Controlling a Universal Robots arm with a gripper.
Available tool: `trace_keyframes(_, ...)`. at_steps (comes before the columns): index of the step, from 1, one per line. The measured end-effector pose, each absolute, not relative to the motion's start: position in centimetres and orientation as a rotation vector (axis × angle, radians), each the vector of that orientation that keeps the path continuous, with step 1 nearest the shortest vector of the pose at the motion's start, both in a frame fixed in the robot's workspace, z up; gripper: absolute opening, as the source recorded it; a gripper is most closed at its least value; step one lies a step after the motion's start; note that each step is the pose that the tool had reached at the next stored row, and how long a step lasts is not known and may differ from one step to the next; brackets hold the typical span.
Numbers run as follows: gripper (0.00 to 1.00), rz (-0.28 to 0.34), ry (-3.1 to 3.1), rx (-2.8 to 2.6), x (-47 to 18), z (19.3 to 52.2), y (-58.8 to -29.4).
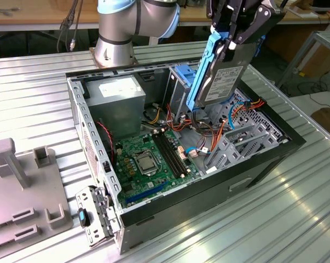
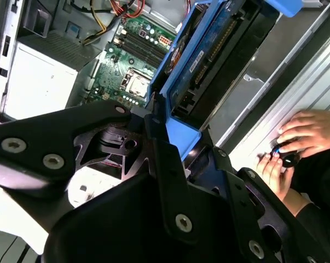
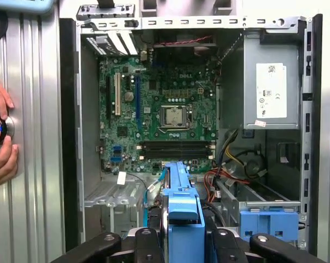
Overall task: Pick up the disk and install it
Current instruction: 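Insert the disk into the insertion slot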
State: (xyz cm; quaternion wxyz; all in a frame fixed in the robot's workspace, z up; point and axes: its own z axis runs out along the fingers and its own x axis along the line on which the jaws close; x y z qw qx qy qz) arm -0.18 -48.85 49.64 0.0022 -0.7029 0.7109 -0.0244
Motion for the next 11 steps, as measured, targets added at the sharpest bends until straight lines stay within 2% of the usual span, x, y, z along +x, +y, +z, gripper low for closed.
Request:
trace_keyframes(3, 0.37, -0.077, 2.23, -2.205, -0.1, 49.6, -50.5)
trace_keyframes(11, 0.37, -0.077, 2.23, -2.205, 0.2, 49.6, -52.1)
